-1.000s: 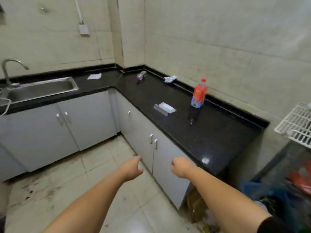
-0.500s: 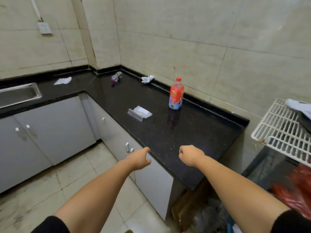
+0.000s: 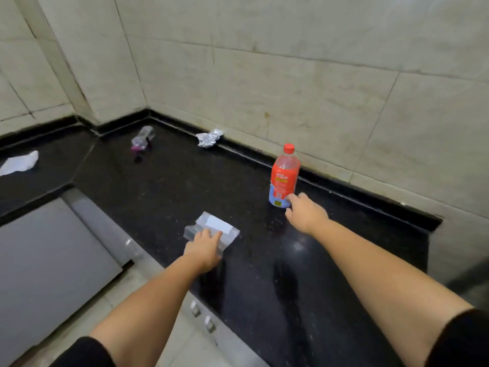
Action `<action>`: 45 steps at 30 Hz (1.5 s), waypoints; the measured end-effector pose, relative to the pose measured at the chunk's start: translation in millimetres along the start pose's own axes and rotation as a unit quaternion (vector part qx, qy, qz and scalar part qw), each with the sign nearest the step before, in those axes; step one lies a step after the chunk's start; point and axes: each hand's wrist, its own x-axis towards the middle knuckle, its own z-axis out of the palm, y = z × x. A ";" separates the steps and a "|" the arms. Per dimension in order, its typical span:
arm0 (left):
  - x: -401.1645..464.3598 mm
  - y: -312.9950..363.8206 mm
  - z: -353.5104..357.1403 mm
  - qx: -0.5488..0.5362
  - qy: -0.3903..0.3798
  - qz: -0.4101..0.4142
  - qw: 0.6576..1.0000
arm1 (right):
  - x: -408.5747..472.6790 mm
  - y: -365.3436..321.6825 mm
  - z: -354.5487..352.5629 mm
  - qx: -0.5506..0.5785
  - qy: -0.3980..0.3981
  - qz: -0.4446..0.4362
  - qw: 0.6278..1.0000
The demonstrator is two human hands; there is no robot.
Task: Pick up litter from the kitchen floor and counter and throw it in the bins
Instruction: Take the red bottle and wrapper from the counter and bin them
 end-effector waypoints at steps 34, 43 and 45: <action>-137.2 -33.5 28.0 -0.243 0.223 -0.193 0.924 | -31.6 -118.0 -43.5 -0.028 0.050 -0.263 0.963; -434.2 -97.4 153.0 -0.331 0.247 -0.467 0.782 | -230.6 -280.2 57.6 -0.065 -0.077 -0.489 0.866; -505.4 -102.0 187.7 -0.337 0.253 -0.528 0.737 | -292.4 -315.2 86.9 -0.083 -0.106 -0.540 0.831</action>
